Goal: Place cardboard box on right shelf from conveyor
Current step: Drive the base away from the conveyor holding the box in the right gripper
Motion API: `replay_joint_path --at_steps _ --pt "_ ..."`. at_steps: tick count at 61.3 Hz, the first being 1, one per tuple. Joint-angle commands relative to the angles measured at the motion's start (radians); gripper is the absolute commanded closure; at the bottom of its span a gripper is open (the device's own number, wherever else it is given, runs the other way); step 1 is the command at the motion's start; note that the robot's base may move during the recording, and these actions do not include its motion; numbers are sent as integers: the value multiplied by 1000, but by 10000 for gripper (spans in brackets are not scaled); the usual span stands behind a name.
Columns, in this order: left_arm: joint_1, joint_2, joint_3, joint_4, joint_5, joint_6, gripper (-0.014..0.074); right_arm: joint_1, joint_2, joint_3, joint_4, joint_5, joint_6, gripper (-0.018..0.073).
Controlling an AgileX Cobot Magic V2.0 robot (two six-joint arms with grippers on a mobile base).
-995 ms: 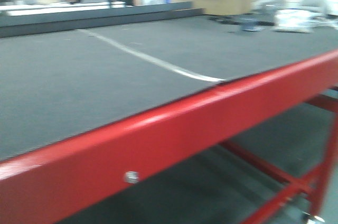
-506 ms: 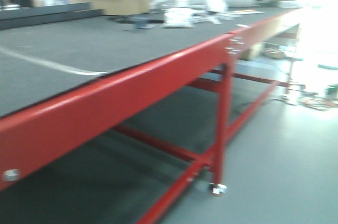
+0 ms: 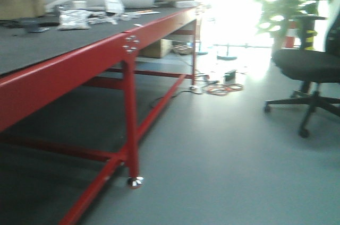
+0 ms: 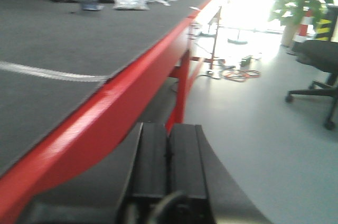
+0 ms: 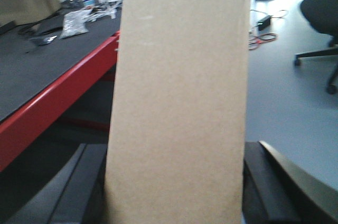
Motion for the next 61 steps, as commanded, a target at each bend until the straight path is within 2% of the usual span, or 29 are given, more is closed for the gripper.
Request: replay_joint_path --at_steps 1,61 --pt "-7 -14 10 -6 -88 0 712 -5 14 -25 -25 -101 -10 406" --pt "-7 -16 10 -6 -89 0 713 -5 18 -25 -24 -100 -10 406"
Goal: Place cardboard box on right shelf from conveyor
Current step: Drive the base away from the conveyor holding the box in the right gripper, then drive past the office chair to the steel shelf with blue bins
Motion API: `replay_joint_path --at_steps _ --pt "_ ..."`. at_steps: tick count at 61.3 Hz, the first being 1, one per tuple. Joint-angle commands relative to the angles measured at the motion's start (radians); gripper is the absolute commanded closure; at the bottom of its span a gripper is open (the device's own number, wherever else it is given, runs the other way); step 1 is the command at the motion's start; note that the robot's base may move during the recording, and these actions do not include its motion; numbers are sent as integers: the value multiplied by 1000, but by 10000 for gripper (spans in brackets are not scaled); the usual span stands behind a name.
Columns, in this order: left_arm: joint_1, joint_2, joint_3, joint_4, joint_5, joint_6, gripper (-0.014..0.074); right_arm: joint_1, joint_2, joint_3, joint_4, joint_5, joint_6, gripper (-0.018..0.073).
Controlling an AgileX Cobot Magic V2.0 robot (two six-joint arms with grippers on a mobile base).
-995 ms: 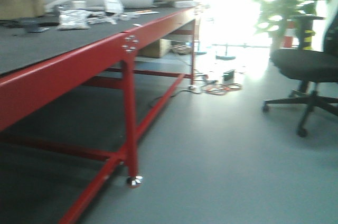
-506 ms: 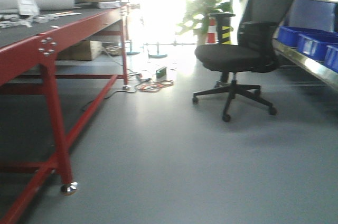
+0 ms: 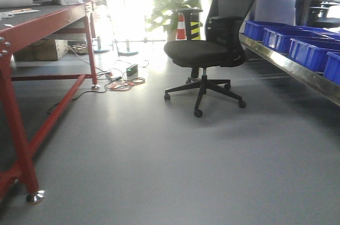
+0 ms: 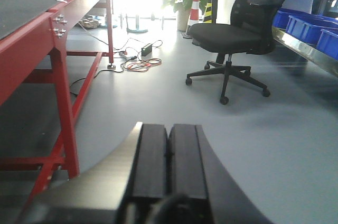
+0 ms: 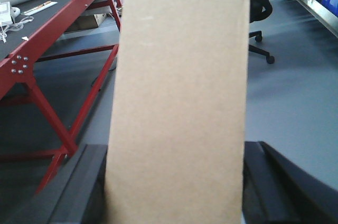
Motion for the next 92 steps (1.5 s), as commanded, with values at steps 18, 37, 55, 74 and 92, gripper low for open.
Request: replay_joint_path --at_steps 18,37,55,74,92 --pt "-7 -16 10 -6 -89 0 713 -5 19 -25 -25 -101 -10 406" --pt "-7 -16 10 -6 -89 0 713 -5 19 -25 -25 -101 -10 406" --pt "-7 -16 10 -6 -89 0 713 -5 19 -25 -25 -101 -10 406" --pt "-7 -16 10 -6 -89 0 713 -5 19 -25 -25 -101 -10 406" --pt "-7 -16 10 -6 -89 0 713 -5 19 -25 -25 -101 -10 406"
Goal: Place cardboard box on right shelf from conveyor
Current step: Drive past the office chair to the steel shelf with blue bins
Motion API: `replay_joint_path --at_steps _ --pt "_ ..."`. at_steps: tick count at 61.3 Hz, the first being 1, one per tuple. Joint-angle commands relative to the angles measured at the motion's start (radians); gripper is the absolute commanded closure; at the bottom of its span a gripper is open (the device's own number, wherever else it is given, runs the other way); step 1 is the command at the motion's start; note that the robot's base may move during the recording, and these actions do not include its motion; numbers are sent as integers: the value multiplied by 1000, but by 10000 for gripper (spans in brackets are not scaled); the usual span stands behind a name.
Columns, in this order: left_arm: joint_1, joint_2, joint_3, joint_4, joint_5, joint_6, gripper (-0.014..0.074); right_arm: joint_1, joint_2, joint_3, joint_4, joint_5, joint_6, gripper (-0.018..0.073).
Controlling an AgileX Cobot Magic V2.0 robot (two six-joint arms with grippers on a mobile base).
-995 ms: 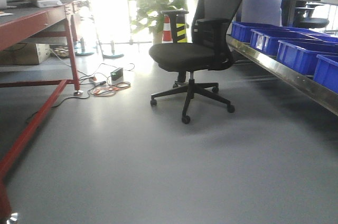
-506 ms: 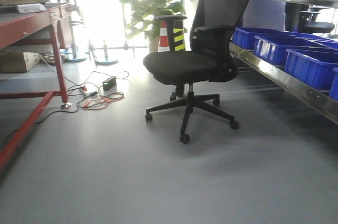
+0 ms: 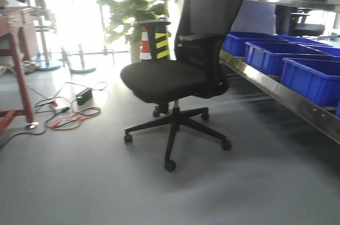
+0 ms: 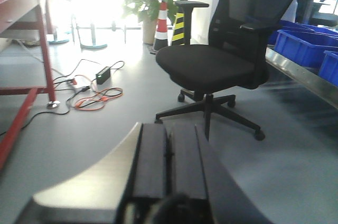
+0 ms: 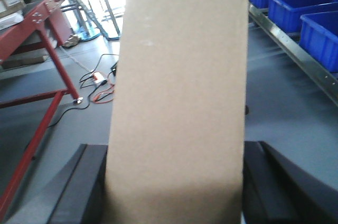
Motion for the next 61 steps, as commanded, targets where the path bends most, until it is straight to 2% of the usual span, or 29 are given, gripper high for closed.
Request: replay_joint_path --at_steps 1,61 --pt "-7 -16 10 -6 -89 0 713 -4 19 -25 -25 -101 -10 406" --pt "-7 -16 10 -6 -89 0 713 -4 19 -25 -25 -99 -10 406"
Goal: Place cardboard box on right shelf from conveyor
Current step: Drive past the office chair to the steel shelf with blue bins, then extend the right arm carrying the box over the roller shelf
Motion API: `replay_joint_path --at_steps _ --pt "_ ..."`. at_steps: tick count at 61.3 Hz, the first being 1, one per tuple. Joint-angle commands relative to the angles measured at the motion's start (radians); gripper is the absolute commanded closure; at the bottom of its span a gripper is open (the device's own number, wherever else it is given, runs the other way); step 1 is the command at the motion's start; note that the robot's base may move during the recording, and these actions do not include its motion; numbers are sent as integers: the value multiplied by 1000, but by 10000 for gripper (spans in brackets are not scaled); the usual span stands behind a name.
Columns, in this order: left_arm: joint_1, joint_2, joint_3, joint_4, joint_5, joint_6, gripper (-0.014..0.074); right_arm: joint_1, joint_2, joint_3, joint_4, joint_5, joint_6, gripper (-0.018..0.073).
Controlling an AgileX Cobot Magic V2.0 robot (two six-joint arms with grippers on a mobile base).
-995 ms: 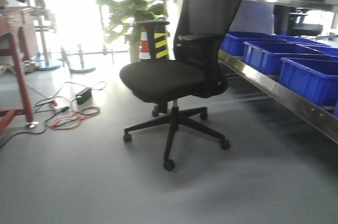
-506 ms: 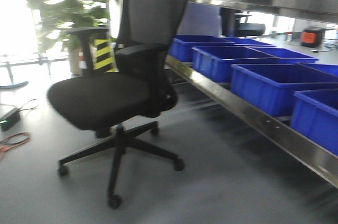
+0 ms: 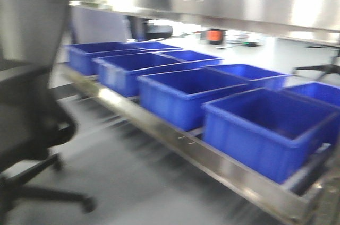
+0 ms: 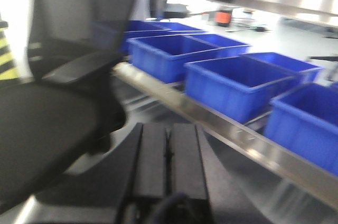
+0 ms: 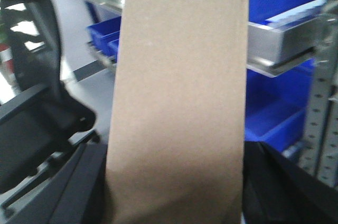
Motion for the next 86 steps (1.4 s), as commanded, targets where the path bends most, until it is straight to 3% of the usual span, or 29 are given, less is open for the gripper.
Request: replay_joint_path --at_steps 1,86 --pt "-7 -16 10 -6 -89 0 713 -4 19 -25 -25 -99 -10 406" --pt "-7 -16 10 -6 -89 0 712 -4 19 -25 -25 -97 -10 406"
